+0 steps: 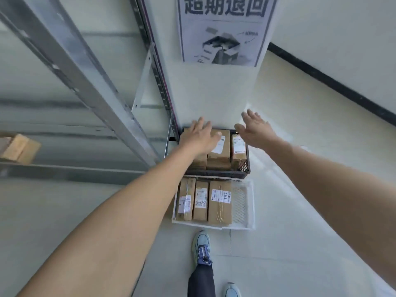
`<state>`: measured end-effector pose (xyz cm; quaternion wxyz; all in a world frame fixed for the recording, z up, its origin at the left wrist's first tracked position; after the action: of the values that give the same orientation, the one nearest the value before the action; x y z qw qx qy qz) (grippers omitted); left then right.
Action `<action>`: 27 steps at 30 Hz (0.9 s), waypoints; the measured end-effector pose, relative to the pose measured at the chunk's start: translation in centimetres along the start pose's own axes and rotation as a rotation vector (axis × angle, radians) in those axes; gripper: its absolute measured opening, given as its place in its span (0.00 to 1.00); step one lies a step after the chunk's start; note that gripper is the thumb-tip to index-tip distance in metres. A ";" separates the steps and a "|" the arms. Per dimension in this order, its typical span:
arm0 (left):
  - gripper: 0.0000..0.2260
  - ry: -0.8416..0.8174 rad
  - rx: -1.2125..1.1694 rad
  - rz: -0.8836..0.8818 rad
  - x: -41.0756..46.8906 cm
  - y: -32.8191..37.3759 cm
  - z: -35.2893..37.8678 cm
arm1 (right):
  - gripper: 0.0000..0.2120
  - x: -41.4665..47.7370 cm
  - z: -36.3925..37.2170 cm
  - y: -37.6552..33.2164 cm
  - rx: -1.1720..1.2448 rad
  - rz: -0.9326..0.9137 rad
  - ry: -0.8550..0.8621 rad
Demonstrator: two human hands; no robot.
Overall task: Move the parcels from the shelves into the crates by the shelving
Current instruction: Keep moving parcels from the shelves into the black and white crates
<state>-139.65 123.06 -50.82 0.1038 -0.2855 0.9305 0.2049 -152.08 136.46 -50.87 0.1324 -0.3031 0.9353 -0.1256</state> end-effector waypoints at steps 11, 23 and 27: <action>0.30 0.219 0.034 -0.055 -16.4 5.8 -15.3 | 0.30 -10.9 -16.8 -7.7 0.004 -0.179 0.203; 0.30 0.393 0.041 -0.173 -29.9 1.8 -24.7 | 0.31 -19.0 -24.7 -18.6 -0.035 -0.433 0.283; 0.30 0.430 0.015 -0.241 -33.9 -2.5 -26.1 | 0.31 -20.9 -24.1 -23.9 -0.040 -0.519 0.291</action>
<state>-112.59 126.26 -17.71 -0.0707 -0.4307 0.8919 0.1186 -130.80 134.03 -17.23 -0.0454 -0.5133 0.8381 -0.1791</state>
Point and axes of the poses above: each hand's wrist, its own x-axis towards the middle knuckle, its own z-axis out of the palm, y = z × x, the point moved 3 cm from there along x, towards the middle knuckle, and after that the axes turned 11 degrees about y, right-handed, at the moved point
